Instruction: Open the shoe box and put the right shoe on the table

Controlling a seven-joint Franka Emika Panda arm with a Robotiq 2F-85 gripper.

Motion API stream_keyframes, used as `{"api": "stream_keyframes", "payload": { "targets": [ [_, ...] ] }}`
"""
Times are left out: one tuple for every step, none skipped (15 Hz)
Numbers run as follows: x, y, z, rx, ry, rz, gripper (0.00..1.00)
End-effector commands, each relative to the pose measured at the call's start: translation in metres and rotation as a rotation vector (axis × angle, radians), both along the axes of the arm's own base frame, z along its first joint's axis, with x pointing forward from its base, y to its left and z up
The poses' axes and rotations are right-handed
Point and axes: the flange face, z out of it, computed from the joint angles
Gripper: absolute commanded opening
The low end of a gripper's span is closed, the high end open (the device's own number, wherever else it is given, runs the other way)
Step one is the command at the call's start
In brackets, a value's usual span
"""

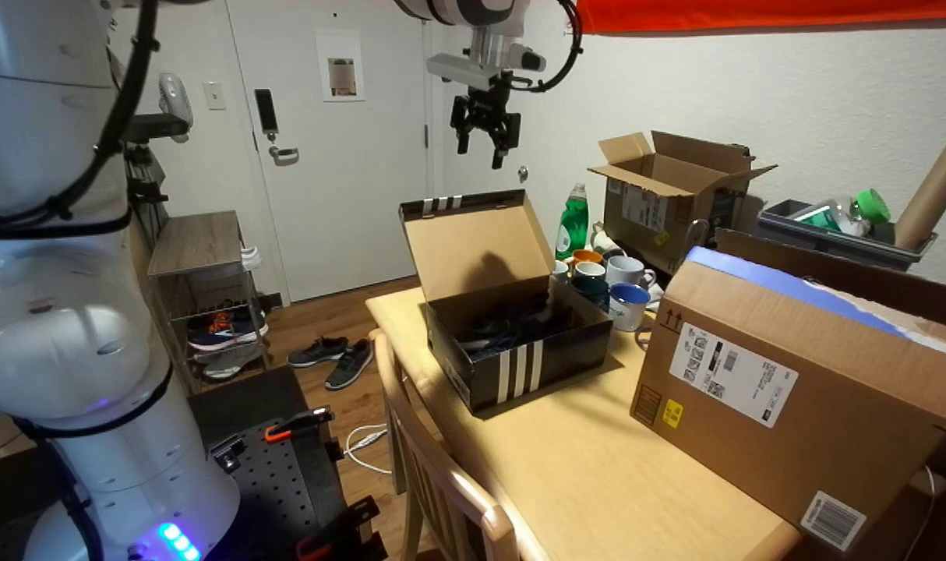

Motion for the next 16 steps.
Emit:
{"api": "stream_keyframes", "payload": {
  "targets": [
    [0.004,-0.029,-0.018,0.066,0.016,-0.108,1.00],
    [0.005,-0.039,-0.026,0.081,0.024,-0.127,1.00],
    [0.006,-0.046,-0.032,0.093,0.026,-0.147,1.00],
    [0.006,-0.054,-0.042,0.101,0.022,-0.163,1.00],
    [0.008,-0.059,-0.052,0.111,0.030,-0.181,1.00],
    [0.010,-0.064,-0.064,0.119,0.039,-0.201,1.00],
    [0.011,-0.067,-0.074,0.123,0.040,-0.217,1.00],
    [0.013,-0.071,-0.087,0.125,0.045,-0.240,1.00],
    [0.017,-0.072,-0.100,0.135,0.047,-0.255,1.00],
    [0.021,-0.075,-0.112,0.138,0.053,-0.271,1.00],
    [0.025,-0.076,-0.126,0.147,0.062,-0.290,1.00],
    [0.029,-0.079,-0.139,0.150,0.072,-0.306,1.00],
    [0.033,-0.081,-0.152,0.151,0.084,-0.325,1.00],
    [0.037,-0.084,-0.165,0.151,0.097,-0.343,1.00],
    [0.039,-0.086,-0.177,0.150,0.110,-0.367,1.00],
    [0.041,-0.088,-0.189,0.150,0.120,-0.388,1.00]
  ]
}}
